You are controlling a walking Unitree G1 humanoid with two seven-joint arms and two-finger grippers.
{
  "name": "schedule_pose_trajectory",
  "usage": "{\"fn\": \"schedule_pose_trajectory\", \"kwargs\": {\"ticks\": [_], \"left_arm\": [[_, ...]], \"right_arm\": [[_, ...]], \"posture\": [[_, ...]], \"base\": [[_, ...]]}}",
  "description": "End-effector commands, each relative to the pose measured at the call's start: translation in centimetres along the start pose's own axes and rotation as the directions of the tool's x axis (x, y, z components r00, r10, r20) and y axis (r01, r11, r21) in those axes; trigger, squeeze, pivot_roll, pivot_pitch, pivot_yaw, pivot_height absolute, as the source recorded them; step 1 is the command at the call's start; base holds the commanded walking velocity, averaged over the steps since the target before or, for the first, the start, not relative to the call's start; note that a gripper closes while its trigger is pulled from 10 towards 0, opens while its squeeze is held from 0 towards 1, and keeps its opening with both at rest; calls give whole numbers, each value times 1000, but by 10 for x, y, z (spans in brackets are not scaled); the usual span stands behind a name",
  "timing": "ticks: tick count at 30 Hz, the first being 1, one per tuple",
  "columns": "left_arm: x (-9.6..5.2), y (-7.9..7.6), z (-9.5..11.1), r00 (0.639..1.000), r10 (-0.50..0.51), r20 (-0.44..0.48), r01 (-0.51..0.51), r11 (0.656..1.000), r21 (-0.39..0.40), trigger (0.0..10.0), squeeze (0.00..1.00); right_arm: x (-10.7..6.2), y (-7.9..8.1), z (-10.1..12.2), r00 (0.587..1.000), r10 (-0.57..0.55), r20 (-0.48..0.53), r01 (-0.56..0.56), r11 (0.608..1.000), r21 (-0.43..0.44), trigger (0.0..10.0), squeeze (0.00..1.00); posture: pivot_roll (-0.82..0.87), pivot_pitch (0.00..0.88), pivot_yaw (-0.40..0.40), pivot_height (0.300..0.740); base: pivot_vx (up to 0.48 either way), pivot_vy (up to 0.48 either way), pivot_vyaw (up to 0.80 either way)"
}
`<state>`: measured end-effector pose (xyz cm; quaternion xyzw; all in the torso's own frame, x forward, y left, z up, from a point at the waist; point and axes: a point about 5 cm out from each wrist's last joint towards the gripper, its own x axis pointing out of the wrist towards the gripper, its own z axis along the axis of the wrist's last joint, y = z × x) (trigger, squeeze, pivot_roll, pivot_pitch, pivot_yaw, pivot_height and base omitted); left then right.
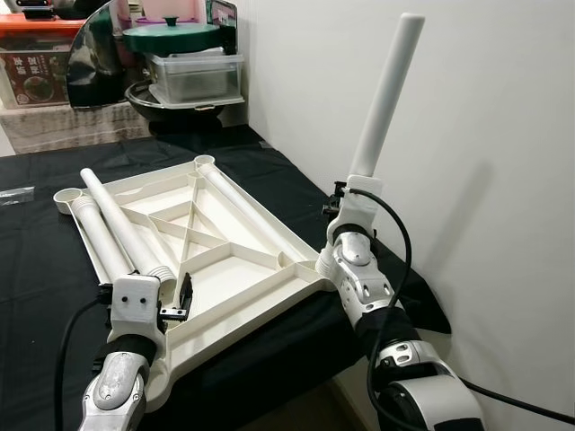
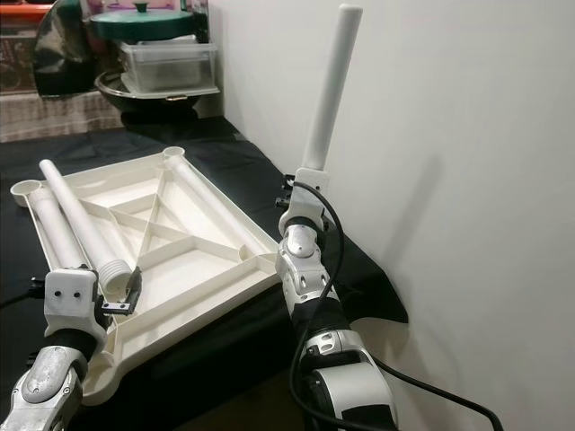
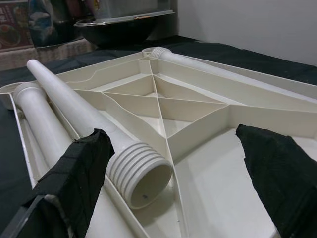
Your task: Building children table
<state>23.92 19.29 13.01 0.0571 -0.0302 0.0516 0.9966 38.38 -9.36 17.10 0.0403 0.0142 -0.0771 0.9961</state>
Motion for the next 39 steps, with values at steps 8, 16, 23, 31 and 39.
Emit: {"fn": "schedule_pose_trajectory", "kwargs": {"ticks": [8,16,23,31,39], "left_arm": [[1,-1,-4,1000,-7,-10,7,1000,10,10000,0],[1,-1,-5,1000,-10,-13,10,1000,10,10000,0],[2,-1,-5,1000,-9,-15,9,1000,11,10000,0],[2,0,-6,1000,-9,-15,9,1000,12,10000,0],[4,-1,-6,1000,-17,-14,17,1000,12,10000,0]], "right_arm": [[-7,-3,-29,987,38,-156,-45,998,-40,10000,0],[-10,-3,-26,987,39,-154,-44,999,-26,10000,0],[-14,-7,-24,988,39,-148,-41,999,-14,10000,0],[-18,-13,-17,993,50,-107,-53,998,-20,10000,0],[-23,-8,-9,989,118,-86,-121,992,-31,10000,0]], "posture": [[42,0,-71,740],[41,0,-71,740],[40,0,-69,740],[41,0,-66,740],[38,0,-59,740]], "base": [[0,0,0],[0,0,0],[0,0,0],[0,0,0],[0,0,0]]}}
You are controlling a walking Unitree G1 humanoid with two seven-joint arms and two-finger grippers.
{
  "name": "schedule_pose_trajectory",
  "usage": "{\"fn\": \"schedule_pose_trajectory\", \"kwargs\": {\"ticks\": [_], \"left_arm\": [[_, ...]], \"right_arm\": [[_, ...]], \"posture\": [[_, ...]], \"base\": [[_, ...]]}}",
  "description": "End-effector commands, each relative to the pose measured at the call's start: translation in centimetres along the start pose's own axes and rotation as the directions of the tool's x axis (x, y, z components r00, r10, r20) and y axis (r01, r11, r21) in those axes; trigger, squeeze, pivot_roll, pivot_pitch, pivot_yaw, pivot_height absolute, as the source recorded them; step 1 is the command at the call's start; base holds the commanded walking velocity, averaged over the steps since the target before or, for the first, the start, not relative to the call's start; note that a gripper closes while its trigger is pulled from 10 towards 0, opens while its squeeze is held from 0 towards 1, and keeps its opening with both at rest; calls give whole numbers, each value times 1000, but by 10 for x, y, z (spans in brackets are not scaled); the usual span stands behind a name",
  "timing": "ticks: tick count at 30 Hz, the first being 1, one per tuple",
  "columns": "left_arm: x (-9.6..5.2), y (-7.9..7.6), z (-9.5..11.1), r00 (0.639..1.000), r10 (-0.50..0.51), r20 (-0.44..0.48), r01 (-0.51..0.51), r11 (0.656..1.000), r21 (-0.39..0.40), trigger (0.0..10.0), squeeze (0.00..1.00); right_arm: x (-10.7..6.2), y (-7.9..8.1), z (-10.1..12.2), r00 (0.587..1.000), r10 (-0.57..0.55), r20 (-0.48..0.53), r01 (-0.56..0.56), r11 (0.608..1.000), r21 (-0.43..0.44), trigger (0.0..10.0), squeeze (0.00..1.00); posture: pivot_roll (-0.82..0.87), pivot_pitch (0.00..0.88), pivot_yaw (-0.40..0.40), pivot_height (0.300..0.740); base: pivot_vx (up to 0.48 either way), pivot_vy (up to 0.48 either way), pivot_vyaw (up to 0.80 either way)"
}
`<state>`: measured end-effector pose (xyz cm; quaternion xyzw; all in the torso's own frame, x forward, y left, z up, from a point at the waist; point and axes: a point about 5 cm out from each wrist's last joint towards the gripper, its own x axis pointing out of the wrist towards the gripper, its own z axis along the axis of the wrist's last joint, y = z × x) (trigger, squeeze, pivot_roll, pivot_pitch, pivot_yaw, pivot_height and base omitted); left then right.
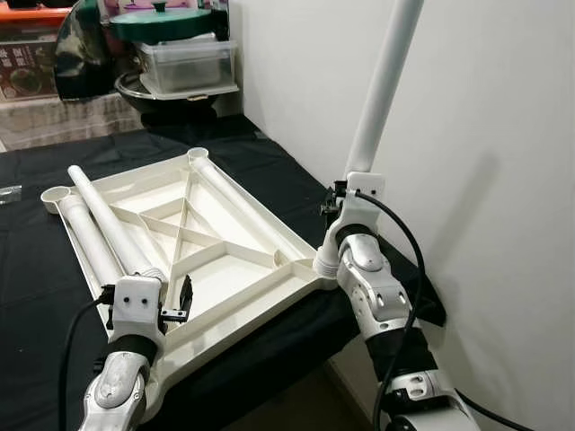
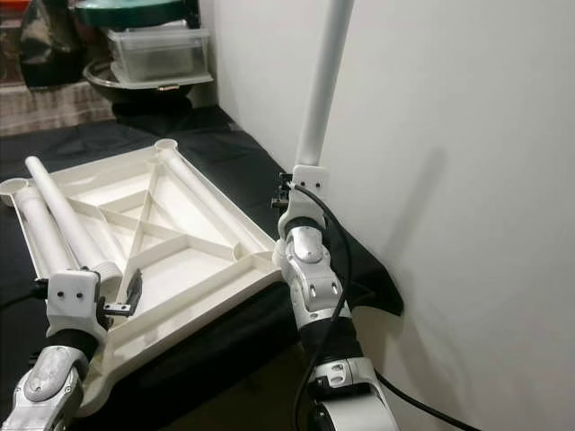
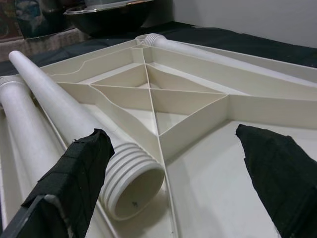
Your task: Building children table
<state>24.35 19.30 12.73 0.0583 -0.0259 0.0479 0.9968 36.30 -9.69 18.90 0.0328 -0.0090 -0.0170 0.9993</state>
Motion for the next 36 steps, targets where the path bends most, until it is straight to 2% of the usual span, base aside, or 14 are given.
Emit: {"fn": "schedule_pose_trajectory", "kwargs": {"ticks": [1,15,36], "left_arm": [[0,0,-3,1000,-9,-6,9,1000,10,10000,0],[0,0,-3,1000,-12,-4,12,1000,9,10000,0],[2,-2,-3,1000,-14,0,14,1000,3,10000,0]], "right_arm": [[-5,-2,-26,992,3,-129,-5,1000,-14,10000,0],[-10,-1,-12,995,19,-98,-20,1000,-1,10000,0],[-10,2,-5,995,33,-91,-31,999,19,10000,0]], "posture": [[38,0,-59,740],[34,0,-55,740],[35,0,-59,740]], "base": [[0,0,0],[0,0,0],[0,0,0]]}}
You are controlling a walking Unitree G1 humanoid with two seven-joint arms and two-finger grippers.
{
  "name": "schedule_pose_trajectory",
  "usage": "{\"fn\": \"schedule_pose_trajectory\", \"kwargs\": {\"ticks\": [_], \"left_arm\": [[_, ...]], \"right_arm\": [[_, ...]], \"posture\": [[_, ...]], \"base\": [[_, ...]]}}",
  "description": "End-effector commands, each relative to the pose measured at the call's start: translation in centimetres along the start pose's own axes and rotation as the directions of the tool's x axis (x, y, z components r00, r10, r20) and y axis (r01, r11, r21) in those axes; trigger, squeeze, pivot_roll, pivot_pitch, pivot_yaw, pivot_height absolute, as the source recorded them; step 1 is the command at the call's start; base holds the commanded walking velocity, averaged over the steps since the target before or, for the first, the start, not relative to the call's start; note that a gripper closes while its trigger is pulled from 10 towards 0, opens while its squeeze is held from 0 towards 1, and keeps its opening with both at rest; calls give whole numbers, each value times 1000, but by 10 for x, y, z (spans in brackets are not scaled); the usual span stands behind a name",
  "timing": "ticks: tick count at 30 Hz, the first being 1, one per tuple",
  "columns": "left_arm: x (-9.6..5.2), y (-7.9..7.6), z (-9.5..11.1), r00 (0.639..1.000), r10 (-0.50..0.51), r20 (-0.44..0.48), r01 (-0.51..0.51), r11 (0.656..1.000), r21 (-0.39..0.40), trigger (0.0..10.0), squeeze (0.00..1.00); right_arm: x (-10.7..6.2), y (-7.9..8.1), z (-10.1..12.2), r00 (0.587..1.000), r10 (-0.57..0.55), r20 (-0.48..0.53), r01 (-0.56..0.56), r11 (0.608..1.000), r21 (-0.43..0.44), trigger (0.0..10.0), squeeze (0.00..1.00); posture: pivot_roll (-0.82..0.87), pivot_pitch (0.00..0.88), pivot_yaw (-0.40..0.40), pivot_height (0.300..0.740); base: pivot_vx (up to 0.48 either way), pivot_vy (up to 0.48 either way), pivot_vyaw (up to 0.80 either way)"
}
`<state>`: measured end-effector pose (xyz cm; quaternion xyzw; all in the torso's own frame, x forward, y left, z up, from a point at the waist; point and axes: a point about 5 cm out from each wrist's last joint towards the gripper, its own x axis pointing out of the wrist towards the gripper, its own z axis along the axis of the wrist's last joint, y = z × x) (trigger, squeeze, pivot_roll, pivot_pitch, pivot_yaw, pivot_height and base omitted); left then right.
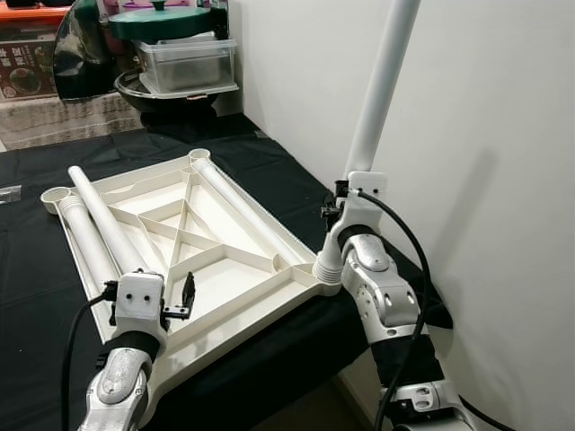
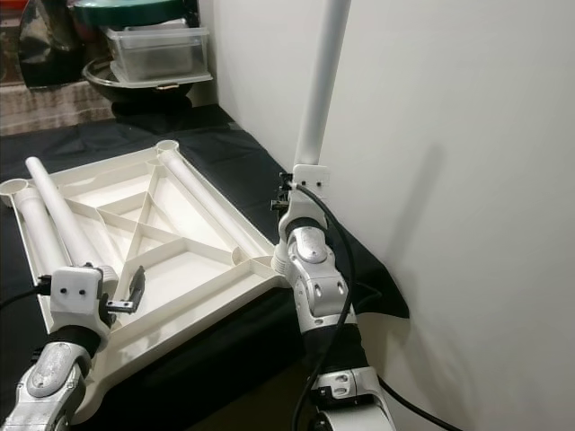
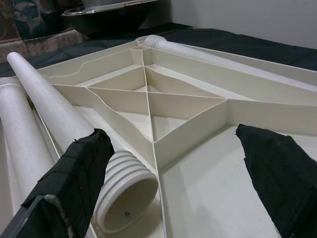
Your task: Building children table
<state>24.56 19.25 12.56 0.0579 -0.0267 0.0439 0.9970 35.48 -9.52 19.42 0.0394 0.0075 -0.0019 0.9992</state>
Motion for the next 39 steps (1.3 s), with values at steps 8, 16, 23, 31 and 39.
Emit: {"fn": "schedule_pose_trajectory", "kwargs": {"ticks": [8,16,23,31,39], "left_arm": [[1,-1,-2,1000,-11,-1,11,1000,4,10000,0],[2,-2,-3,1000,-18,-2,18,1000,6,10000,0],[2,-2,-4,1000,-24,-2,24,1000,8,10000,0],[2,-2,-4,1000,-25,-3,25,1000,10,10000,0],[2,-2,-5,1000,-27,-5,28,1000,13,10000,0]], "right_arm": [[-2,-1,-6,999,-2,-38,3,1000,16,10000,0],[-4,-1,-1,1000,0,5,0,999,34,10000,0],[-6,1,2,1000,3,24,-4,999,32,10000,0],[-7,3,1,1000,7,28,-8,999,34,10000,0],[-8,4,1,999,12,34,-13,999,39,10000,0]], "posture": [[32,0,-56,740],[31,0,-54,740],[31,0,-52,740],[32,0,-51,740],[33,0,-49,740]], "base": [[0,0,0],[0,0,0],[0,0,0],[0,0,0],[0,0,0]]}}
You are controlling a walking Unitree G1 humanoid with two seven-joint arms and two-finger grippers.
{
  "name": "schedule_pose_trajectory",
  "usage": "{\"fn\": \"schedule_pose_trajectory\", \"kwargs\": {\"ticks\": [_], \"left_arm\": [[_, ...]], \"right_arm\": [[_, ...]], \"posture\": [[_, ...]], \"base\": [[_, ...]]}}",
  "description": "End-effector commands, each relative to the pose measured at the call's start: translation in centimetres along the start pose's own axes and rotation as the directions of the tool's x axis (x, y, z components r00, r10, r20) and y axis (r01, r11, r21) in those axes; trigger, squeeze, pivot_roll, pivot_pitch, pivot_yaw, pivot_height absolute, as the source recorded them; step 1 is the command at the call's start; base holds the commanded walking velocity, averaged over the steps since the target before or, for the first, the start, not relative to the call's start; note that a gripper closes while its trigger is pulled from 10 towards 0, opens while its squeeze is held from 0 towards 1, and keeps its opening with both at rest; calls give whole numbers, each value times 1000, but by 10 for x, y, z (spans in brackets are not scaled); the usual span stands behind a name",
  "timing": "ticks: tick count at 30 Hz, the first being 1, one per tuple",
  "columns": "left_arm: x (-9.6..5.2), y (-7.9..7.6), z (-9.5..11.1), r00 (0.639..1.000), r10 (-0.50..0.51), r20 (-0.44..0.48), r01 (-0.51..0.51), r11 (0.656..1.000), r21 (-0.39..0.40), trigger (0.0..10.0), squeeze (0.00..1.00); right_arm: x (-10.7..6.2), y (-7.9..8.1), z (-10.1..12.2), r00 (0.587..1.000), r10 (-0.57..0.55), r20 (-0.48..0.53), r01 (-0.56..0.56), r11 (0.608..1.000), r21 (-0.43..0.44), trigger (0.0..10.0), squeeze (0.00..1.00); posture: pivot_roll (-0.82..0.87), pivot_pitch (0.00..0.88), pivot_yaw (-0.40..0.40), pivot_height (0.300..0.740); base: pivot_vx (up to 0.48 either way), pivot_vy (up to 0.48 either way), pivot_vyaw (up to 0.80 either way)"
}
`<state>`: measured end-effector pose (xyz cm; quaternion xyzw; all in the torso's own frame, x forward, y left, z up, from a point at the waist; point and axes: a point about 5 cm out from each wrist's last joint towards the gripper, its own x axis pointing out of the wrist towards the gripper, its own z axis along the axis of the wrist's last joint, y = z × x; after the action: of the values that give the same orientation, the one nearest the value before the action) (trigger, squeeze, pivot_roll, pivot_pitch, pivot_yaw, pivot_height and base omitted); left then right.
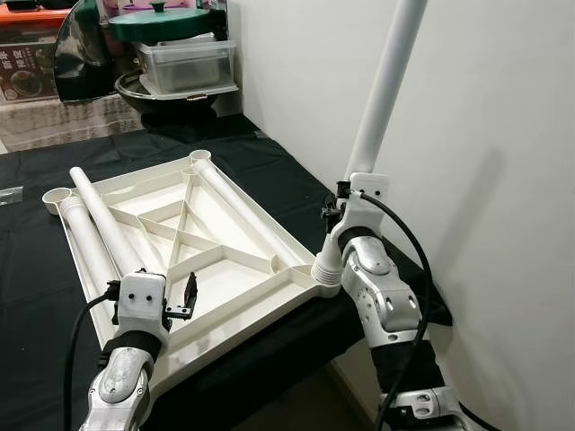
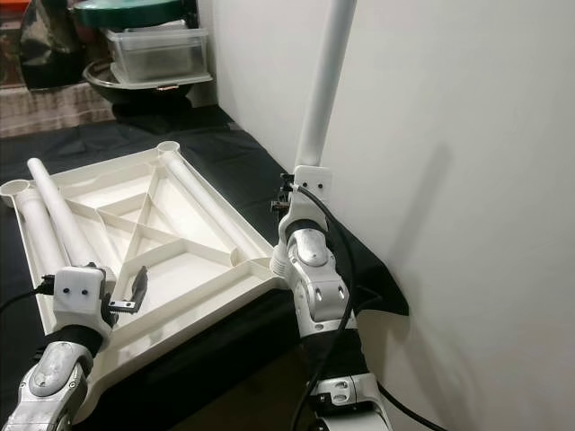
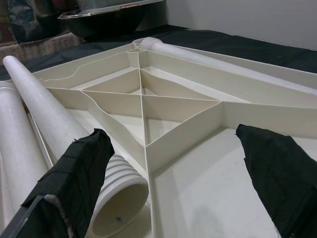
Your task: Building children table
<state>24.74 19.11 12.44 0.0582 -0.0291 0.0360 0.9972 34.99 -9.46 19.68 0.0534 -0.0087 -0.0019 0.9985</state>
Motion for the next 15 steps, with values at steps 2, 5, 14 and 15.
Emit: {"fn": "schedule_pose_trajectory", "kwargs": {"ticks": [2,5,14,15], "left_arm": [[0,0,-4,1000,-12,-11,12,1000,14,10000,0],[0,0,-4,1000,-13,-11,13,1000,14,10000,0],[1,0,-4,1000,-14,-10,14,1000,17,10000,0],[1,0,-4,1000,-14,-10,14,1000,17,10000,0]], "right_arm": [[-3,3,-1,1000,11,2,-11,1000,14,10000,0],[-4,4,-1,1000,13,10,-14,1000,24,10000,0],[-8,7,16,992,37,124,-46,996,73,10000,1000],[-8,7,16,992,37,124,-46,996,73,10000,1000]], "posture": [[33,0,-49,740],[35,0,-48,740],[35,0,-46,740],[35,0,-46,740]], "base": [[0,0,0],[0,0,0],[0,0,0],[0,0,0]]}}
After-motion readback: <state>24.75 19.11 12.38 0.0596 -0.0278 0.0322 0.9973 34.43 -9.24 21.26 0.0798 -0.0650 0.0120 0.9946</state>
